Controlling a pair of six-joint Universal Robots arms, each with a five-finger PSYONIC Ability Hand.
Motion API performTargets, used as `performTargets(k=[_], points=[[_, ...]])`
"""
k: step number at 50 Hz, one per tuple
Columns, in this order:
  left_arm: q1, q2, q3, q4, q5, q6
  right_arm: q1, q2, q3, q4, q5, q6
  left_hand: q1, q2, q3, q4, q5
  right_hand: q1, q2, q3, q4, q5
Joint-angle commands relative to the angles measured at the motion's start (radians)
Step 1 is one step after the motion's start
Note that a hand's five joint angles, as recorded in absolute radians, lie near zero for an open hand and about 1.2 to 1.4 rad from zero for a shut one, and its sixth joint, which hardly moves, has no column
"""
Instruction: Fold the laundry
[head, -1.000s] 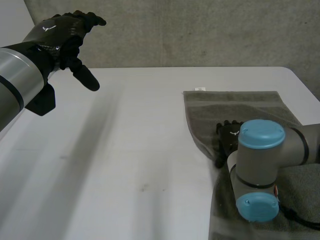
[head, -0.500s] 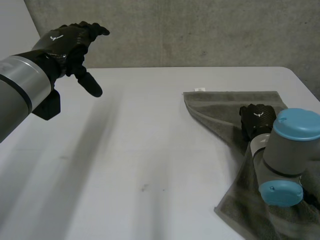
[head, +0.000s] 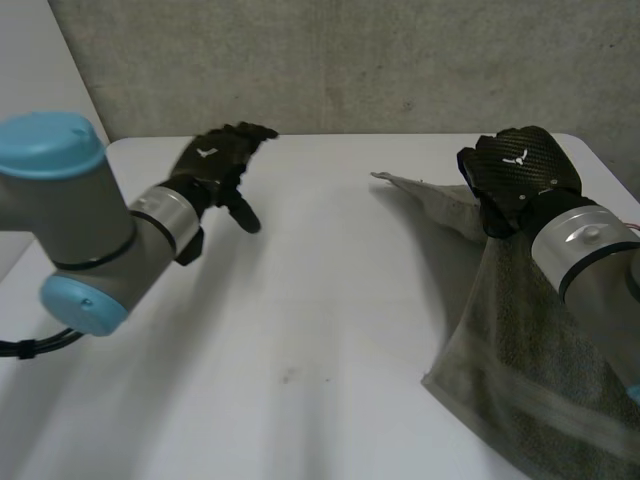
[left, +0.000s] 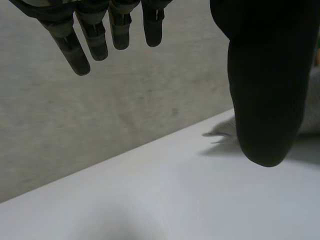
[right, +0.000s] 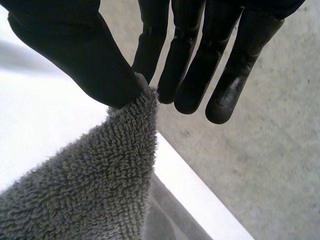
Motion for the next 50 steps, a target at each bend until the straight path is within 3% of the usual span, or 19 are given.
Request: performTargets(k=[1, 16, 23, 29, 31, 32, 34, 35, 36, 37, 38, 46, 50], points=[[-0.054, -0.146, 0.072, 0.061, 0.133, -0.005, 0.072, -0.072, 0.006, 0.048, -0.005, -0.014, 0.003, 0.012, 0.010, 0.009, -0.023, 0.421, 0.222, 0.214, 0.209, 0.243], [-0.212, -0.332, 0.227, 0.145, 0.138, -0.045, 0.186, -0.108, 0.066, 0.062, 0.001, -0.008, 0.015, 0.024, 0.022, 0.020, -0.011, 0.421, 0.222, 0.214, 0.209, 0.243], [-0.254, -0.409, 0.280, 0.148, 0.141, -0.247, 0.184, -0.105, 0.072, 0.060, 0.002, 0.000, 0.035, 0.044, 0.042, 0.041, 0.009, 0.421, 0.222, 0.214, 0.209, 0.243], [-0.255, -0.419, 0.294, 0.153, 0.141, -0.295, 0.176, -0.105, 0.080, 0.060, -0.002, -0.002, 0.129, 0.138, 0.136, 0.135, 0.103, 0.421, 0.222, 0.214, 0.209, 0.243], [-0.255, -0.430, 0.308, 0.154, 0.132, -0.295, 0.170, -0.105, 0.080, 0.057, -0.005, -0.002, 0.372, 0.380, 0.378, 0.377, 0.346, 0.421, 0.222, 0.214, 0.209, 0.243], [-0.255, -0.430, 0.308, 0.154, 0.132, -0.295, 0.170, -0.105, 0.080, 0.057, -0.005, -0.002, 0.373, 0.382, 0.380, 0.379, 0.347, 0.421, 0.222, 0.214, 0.209, 0.243], [-0.255, -0.462, 0.340, 0.159, 0.106, -0.293, 0.169, -0.107, 0.081, 0.058, -0.004, 0.000, 0.796, 0.805, 0.803, 0.802, 0.770, 0.421, 0.222, 0.214, 0.209, 0.243], [-0.255, -0.462, 0.340, 0.159, 0.106, -0.293, 0.169, -0.107, 0.081, 0.058, -0.004, 0.000, 0.799, 0.807, 0.806, 0.804, 0.773, 0.421, 0.222, 0.214, 0.209, 0.243], [-0.255, -0.481, 0.355, 0.161, 0.084, -0.292, 0.169, -0.108, 0.081, 0.058, -0.002, 0.001, 1.046, 1.054, 1.053, 1.051, 1.020, 0.421, 0.222, 0.214, 0.209, 0.243], [-0.255, -0.481, 0.356, 0.161, 0.084, -0.292, 0.169, -0.108, 0.081, 0.058, -0.002, 0.001, 1.048, 1.057, 1.055, 1.054, 1.022, 0.421, 0.222, 0.214, 0.209, 0.243], [-0.255, -0.499, 0.368, 0.162, 0.067, -0.292, 0.170, -0.110, 0.081, 0.057, -0.001, 0.003, 1.222, 1.231, 1.229, 1.228, 1.196, 0.421, 0.222, 0.214, 0.209, 0.243], [-0.251, -0.511, 0.383, 0.182, -0.006, -0.232, 0.169, -0.125, 0.084, 0.051, 0.002, 0.004, 1.224, 1.233, 1.231, 1.230, 1.198, 0.421, 0.222, 0.214, 0.209, 0.243], [-0.194, -0.353, 0.330, 0.185, -0.092, -0.116, 0.124, -0.122, 0.055, 0.049, 0.002, 0.006, 1.224, 1.233, 1.231, 1.230, 1.198, 0.421, 0.222, 0.214, 0.209, 0.243]])
